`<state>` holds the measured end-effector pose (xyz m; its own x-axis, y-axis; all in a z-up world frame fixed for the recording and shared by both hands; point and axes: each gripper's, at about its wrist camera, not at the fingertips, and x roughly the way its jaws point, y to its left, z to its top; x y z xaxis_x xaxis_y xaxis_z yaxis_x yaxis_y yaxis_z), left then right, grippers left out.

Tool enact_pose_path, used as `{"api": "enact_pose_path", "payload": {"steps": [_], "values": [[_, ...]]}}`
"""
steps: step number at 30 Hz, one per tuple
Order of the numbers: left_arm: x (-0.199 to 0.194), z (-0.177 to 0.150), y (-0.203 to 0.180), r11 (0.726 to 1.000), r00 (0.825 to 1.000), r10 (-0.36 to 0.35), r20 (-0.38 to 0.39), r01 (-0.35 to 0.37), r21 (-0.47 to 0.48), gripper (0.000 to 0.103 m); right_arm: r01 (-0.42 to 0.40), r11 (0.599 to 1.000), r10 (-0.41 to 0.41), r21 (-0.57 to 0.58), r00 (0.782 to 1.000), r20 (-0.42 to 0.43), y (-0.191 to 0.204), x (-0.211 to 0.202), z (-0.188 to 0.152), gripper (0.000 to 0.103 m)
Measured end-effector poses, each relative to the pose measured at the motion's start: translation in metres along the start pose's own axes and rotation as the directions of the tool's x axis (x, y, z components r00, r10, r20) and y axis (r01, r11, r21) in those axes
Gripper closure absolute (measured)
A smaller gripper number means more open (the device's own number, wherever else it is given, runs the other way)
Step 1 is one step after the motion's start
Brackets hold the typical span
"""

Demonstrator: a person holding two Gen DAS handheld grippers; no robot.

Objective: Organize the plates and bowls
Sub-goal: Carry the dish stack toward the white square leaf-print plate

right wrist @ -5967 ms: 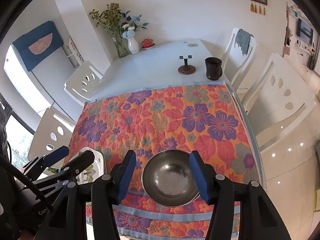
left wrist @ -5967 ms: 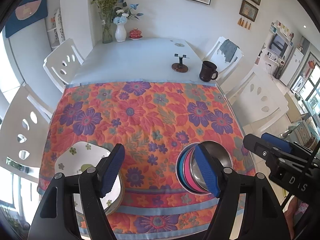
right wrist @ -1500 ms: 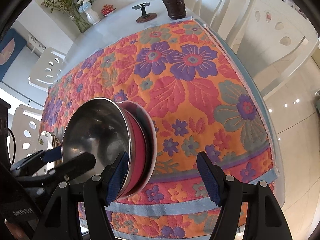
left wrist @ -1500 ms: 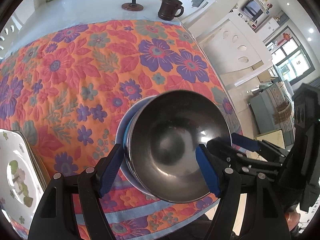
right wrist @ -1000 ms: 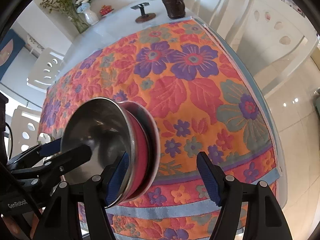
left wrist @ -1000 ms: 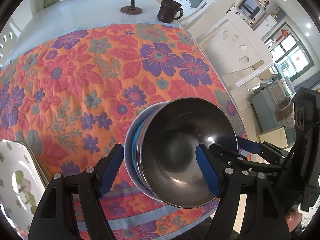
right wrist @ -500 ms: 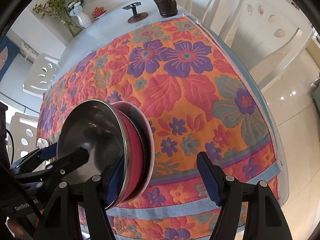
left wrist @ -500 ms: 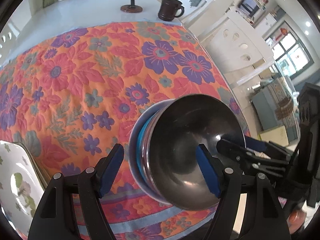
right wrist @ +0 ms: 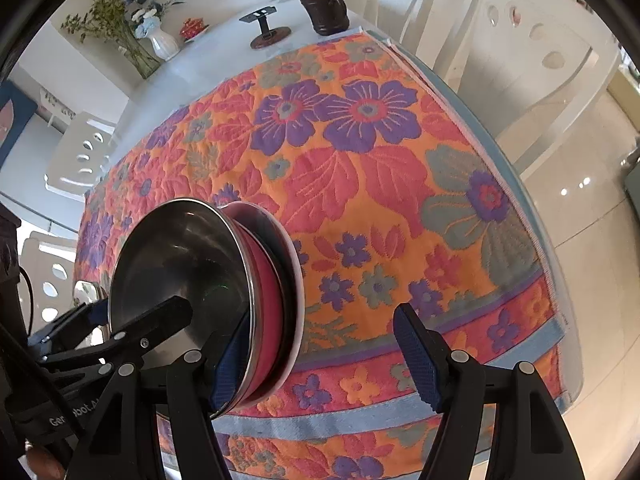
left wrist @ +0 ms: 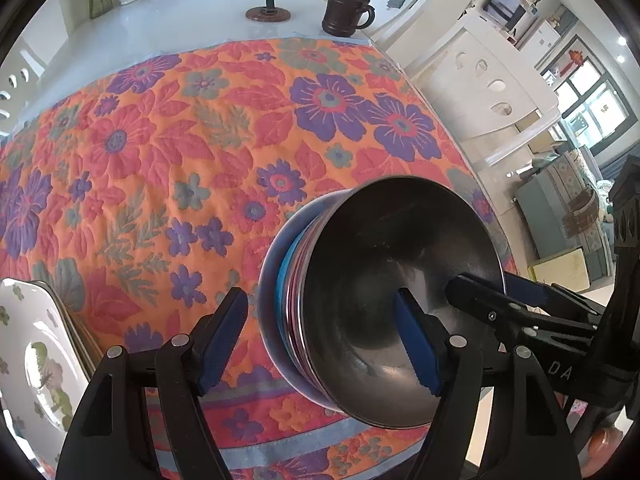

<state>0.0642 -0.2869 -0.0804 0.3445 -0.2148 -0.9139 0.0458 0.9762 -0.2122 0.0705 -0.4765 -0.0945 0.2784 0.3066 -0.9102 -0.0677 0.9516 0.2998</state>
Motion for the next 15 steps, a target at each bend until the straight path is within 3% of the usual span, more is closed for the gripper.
{"api": "enact_pose_path", "payload": {"steps": [6, 15], "values": [[-0.0029, -0.0019, 0.0019, 0.999, 0.999, -0.03, -0.011, 0.03, -0.019, 0.03, 0.002, 1.0, -0.002, -0.018, 1.0, 0.0, 0.0033, -0.0009, 0.0016, 0.035], [-0.0051, -0.0055, 0.0048, 0.999, 1.0, -0.008, -0.002, 0.008, -0.035, 0.03, -0.007, 1.0, 0.006, -0.015, 1.0, -0.002, 0.0023, 0.0006, 0.0009, 0.035]]}}
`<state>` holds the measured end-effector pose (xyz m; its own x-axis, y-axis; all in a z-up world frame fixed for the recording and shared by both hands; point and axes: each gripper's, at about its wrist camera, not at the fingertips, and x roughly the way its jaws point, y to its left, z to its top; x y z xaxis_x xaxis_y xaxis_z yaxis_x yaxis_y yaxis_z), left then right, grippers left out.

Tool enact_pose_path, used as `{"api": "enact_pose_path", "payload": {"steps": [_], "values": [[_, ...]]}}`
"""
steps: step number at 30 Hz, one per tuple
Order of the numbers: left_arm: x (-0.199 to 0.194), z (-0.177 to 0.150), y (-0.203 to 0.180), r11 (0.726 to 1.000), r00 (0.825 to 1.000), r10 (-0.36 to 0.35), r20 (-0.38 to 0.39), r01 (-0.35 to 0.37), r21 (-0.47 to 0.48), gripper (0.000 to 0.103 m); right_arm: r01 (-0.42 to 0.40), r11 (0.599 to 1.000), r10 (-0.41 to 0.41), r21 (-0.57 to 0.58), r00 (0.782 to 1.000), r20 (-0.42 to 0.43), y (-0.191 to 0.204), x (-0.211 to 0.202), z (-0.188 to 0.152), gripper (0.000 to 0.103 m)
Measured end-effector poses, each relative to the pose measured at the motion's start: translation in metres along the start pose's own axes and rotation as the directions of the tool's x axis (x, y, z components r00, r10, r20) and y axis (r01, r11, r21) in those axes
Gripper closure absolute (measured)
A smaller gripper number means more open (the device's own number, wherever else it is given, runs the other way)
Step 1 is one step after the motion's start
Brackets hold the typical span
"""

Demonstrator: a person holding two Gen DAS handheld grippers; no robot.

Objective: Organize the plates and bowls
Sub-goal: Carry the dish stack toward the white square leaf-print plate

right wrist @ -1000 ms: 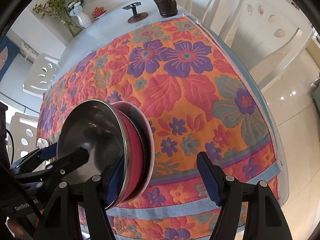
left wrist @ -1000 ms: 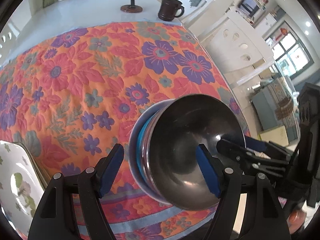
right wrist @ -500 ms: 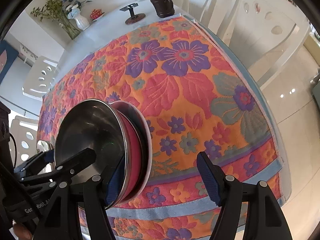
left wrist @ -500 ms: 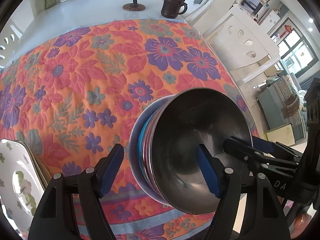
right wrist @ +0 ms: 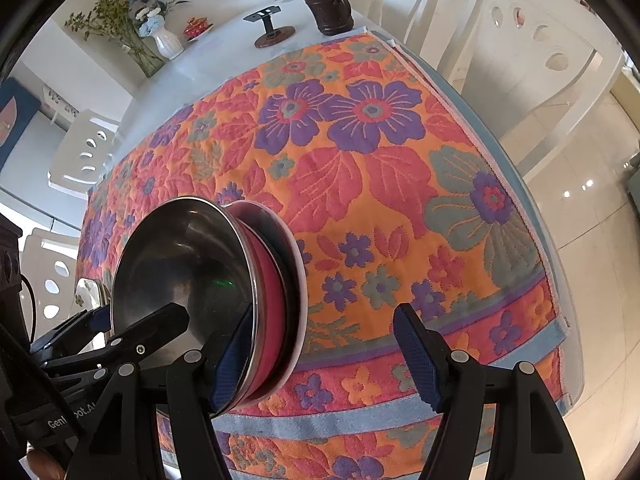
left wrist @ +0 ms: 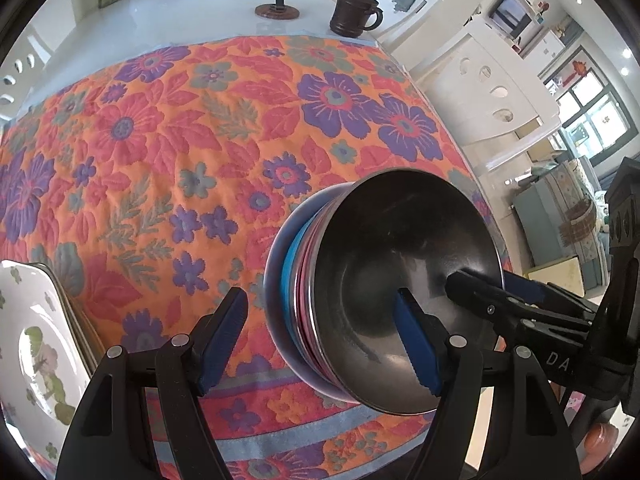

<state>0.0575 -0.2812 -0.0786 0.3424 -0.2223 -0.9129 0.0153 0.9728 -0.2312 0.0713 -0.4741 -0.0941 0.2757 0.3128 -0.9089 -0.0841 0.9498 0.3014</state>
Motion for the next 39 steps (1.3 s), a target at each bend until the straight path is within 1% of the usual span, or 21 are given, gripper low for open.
{"api": "enact_pose_path", "payload": {"steps": [6, 9, 12, 14, 17, 23, 29, 32, 36, 38, 39], "values": [[-0.01, -0.002, -0.001, 1.0, 1.0, 0.007, 0.02, -0.007, 0.016, 0.03, 0.006, 1.0, -0.006, -0.012, 1.0, 0.004, 0.002, -0.001, 0.002, 0.035], [-0.012, -0.002, 0.0, 1.0, 1.0, -0.004, 0.019, 0.004, 0.009, 0.03, 0.015, 1.0, -0.015, -0.019, 1.0, 0.013, 0.003, -0.005, 0.003, 0.035], [-0.013, -0.004, 0.0, 1.0, 1.0, -0.005, 0.02, 0.004, 0.011, 0.03, 0.011, 1.0, -0.011, -0.013, 1.0, 0.014, 0.001, -0.007, 0.003, 0.035], [-0.014, -0.005, 0.001, 1.0, 1.0, -0.002, 0.022, 0.002, 0.012, 0.03, 0.023, 1.0, -0.023, -0.013, 1.0, 0.02, 0.0, -0.01, 0.003, 0.035], [-0.014, -0.004, 0.001, 1.0, 0.999, -0.019, 0.028, 0.019, 0.007, 0.03, 0.031, 0.999, -0.03, -0.032, 0.999, 0.02, -0.001, -0.011, 0.005, 0.035], [-0.007, -0.002, -0.002, 1.0, 1.0, -0.005, 0.011, 0.005, 0.024, 0.03, 0.036, 0.996, -0.034, -0.081, 0.999, 0.022, 0.003, -0.01, 0.012, 0.035], [0.008, 0.001, 0.0, 1.0, 1.0, 0.017, -0.009, -0.017, 0.017, 0.03, 0.007, 0.998, -0.007, -0.064, 1.0, -0.01, -0.001, 0.002, 0.015, 0.035], [0.016, 0.002, 0.004, 1.0, 1.0, 0.005, -0.028, -0.005, 0.007, 0.03, -0.009, 0.998, 0.007, -0.067, 1.0, -0.025, -0.001, 0.009, 0.016, 0.035], [0.022, 0.0, 0.012, 0.999, 1.0, -0.013, -0.02, 0.012, -0.039, 0.031, -0.045, 0.995, 0.04, -0.091, 0.998, -0.056, 0.004, 0.018, 0.019, 0.035], [0.024, -0.001, 0.015, 0.998, 1.0, -0.012, -0.004, 0.012, -0.062, 0.03, -0.03, 0.994, 0.025, -0.107, 0.998, -0.049, 0.007, 0.022, 0.019, 0.035], [0.026, -0.002, 0.018, 0.997, 1.0, -0.027, -0.004, 0.026, -0.076, 0.031, -0.019, 0.993, 0.015, -0.113, 0.999, -0.04, 0.008, 0.022, 0.019, 0.035]]}}
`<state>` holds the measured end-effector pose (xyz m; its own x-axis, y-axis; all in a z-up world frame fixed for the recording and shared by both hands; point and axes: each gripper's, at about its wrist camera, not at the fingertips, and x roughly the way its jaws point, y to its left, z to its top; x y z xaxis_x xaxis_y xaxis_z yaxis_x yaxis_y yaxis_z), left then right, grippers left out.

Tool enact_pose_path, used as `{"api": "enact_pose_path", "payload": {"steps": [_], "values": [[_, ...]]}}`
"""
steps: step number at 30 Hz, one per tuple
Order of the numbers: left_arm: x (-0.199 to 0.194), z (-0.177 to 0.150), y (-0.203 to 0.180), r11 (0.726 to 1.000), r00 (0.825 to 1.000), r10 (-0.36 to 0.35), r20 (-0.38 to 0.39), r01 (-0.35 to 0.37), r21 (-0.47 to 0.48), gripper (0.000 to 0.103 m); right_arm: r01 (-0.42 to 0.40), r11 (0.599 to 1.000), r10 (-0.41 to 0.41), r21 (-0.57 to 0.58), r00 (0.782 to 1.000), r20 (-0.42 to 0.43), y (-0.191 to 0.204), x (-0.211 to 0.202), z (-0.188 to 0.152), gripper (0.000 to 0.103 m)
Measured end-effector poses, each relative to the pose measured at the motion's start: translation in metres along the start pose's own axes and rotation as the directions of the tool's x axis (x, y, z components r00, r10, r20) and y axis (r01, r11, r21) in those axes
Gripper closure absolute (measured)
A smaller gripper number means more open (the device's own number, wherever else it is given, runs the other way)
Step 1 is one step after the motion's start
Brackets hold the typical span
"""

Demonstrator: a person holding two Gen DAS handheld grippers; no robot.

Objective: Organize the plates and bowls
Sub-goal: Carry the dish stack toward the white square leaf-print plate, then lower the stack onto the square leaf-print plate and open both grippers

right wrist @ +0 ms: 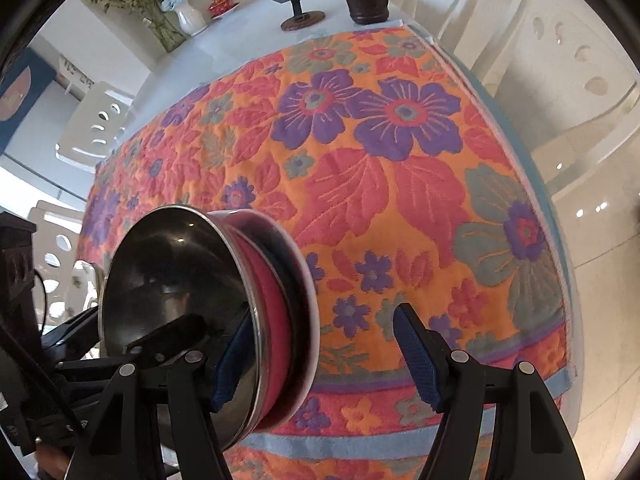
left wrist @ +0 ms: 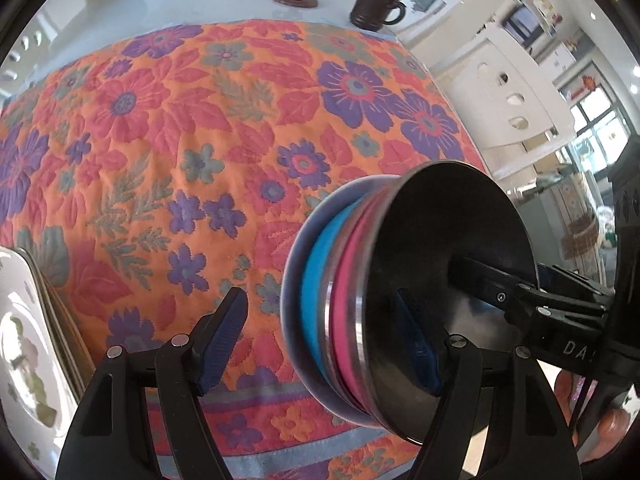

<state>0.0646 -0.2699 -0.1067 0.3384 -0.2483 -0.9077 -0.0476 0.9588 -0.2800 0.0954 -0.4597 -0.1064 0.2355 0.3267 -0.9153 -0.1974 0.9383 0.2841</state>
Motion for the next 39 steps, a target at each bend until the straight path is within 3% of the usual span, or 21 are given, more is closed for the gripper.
{"api": "enact_pose_path", "payload": {"steps": [10, 12, 14, 16, 25, 29, 39], "values": [[0.003, -0.005, 0.012, 0.993, 0.997, -0.08, 0.011, 0.081, -0.088, 0.031, -0.09, 0.996, 0.09, -0.006, 0.995, -0.038, -0.001, 0.014, 0.005, 0.036], [0.004, -0.007, 0.014, 0.988, 0.994, -0.106, 0.009, 0.106, -0.113, 0.032, -0.143, 0.99, 0.144, 0.019, 0.988, -0.056, -0.004, 0.018, 0.005, 0.044], [0.005, -0.008, 0.015, 0.98, 0.989, -0.148, 0.009, 0.148, -0.135, 0.044, -0.213, 0.976, 0.216, 0.045, 0.973, -0.079, -0.006, 0.023, 0.005, 0.053], [0.004, -0.008, 0.014, 0.975, 0.985, -0.175, 0.014, 0.175, -0.138, 0.048, -0.257, 0.965, 0.261, 0.054, 0.962, -0.08, -0.004, 0.024, 0.003, 0.06], [-0.005, -0.009, 0.005, 0.982, 0.99, -0.135, 0.047, 0.14, -0.129, 0.052, -0.207, 0.976, 0.204, -0.066, 0.978, -0.04, 0.009, 0.013, 0.0, 0.065], [-0.013, -0.01, 0.006, 0.976, 0.989, -0.129, 0.072, 0.139, -0.165, 0.052, -0.17, 0.977, 0.174, -0.126, 0.984, 0.028, 0.017, 0.001, 0.002, 0.066], [-0.046, -0.011, 0.01, 0.966, 0.99, -0.057, 0.133, 0.088, -0.244, 0.052, -0.18, 0.979, 0.184, -0.095, 0.982, 0.034, 0.031, -0.008, 0.015, 0.067]]}}
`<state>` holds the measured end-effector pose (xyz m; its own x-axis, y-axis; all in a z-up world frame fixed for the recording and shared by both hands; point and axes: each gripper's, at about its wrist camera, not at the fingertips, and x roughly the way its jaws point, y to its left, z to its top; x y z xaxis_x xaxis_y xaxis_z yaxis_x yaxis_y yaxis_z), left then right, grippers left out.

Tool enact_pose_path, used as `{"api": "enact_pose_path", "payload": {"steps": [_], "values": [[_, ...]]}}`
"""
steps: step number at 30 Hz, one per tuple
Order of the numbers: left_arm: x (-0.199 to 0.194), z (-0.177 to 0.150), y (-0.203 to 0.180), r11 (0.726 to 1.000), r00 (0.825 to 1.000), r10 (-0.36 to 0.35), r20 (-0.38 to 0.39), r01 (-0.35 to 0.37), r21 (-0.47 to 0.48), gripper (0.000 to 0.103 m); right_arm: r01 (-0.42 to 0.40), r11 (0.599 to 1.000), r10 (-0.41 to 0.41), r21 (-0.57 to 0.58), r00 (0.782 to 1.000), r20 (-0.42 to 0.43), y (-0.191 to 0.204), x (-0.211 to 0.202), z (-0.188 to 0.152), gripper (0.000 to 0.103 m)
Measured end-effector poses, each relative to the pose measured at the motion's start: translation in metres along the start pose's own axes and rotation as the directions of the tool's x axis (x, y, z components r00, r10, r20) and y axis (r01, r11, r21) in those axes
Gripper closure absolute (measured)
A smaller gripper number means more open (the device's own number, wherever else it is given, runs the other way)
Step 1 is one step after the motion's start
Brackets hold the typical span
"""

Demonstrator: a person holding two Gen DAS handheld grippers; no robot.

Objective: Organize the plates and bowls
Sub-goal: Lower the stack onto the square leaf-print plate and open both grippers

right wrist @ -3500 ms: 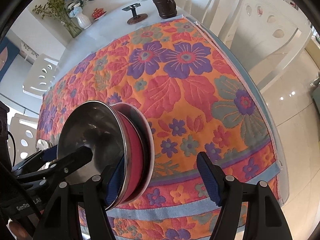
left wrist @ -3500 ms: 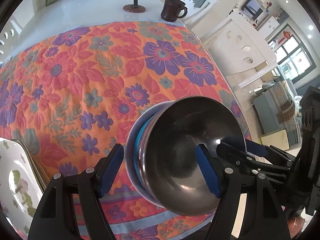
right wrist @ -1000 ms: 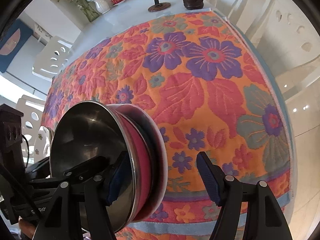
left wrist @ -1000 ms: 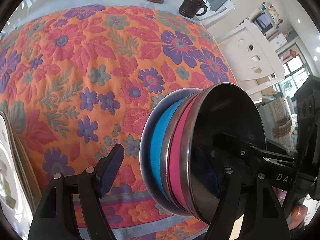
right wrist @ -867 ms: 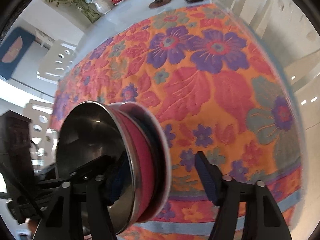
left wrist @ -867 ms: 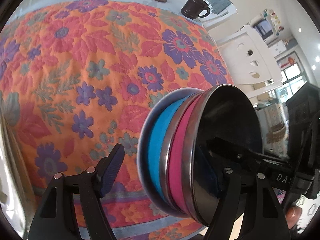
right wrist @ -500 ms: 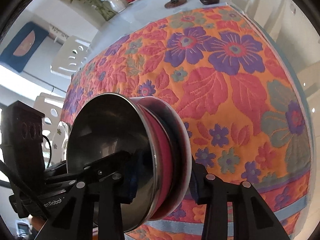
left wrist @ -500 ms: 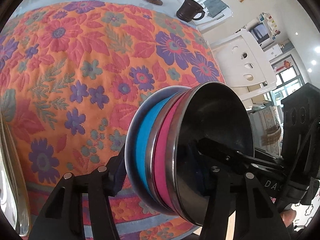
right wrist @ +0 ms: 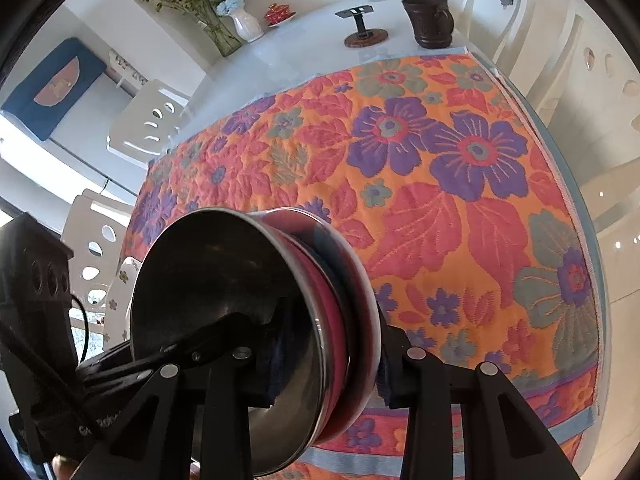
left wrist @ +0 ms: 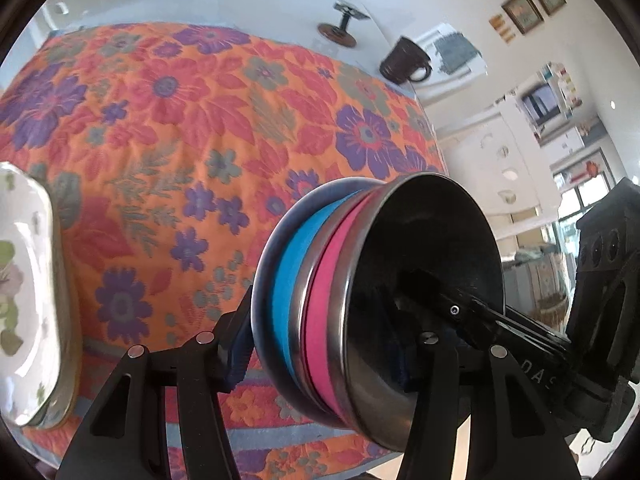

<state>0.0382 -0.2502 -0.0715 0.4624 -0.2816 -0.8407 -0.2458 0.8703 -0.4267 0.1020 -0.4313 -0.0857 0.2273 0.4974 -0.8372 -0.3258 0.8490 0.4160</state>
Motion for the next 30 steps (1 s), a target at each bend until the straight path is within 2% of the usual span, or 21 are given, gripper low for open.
{"api": "enact_pose_path", "payload": {"steps": [7, 11, 16, 19, 23, 30], "values": [[-0.06, 0.004, 0.027, 0.998, 0.993, 0.017, 0.115, -0.011, -0.056, 0.052, -0.025, 0.996, 0.028, -0.08, 0.999, 0.031, 0.052, -0.015, 0.011, 0.067], [-0.1, 0.007, 0.051, 0.997, 0.983, 0.039, 0.181, -0.024, -0.079, 0.052, -0.051, 0.986, 0.061, -0.157, 0.996, 0.057, 0.103, -0.025, 0.016, 0.067], [-0.148, 0.004, 0.108, 0.99, 0.967, 0.106, 0.23, -0.08, -0.12, 0.052, -0.106, 0.967, 0.125, -0.232, 0.99, 0.068, 0.175, -0.019, 0.013, 0.067], [-0.162, -0.002, 0.151, 0.986, 0.97, 0.123, 0.21, -0.095, -0.137, 0.052, -0.133, 0.96, 0.148, -0.248, 0.988, 0.039, 0.22, 0.002, 0.002, 0.067], [-0.159, -0.01, 0.202, 0.983, 0.98, 0.124, 0.154, -0.1, -0.154, 0.052, -0.133, 0.961, 0.133, -0.244, 0.991, -0.014, 0.26, 0.037, -0.018, 0.067], [-0.131, -0.015, 0.247, 0.985, 0.994, 0.087, 0.066, -0.076, -0.158, 0.052, -0.088, 0.985, 0.07, -0.15, 0.99, -0.121, 0.271, 0.096, -0.041, 0.067]]}}
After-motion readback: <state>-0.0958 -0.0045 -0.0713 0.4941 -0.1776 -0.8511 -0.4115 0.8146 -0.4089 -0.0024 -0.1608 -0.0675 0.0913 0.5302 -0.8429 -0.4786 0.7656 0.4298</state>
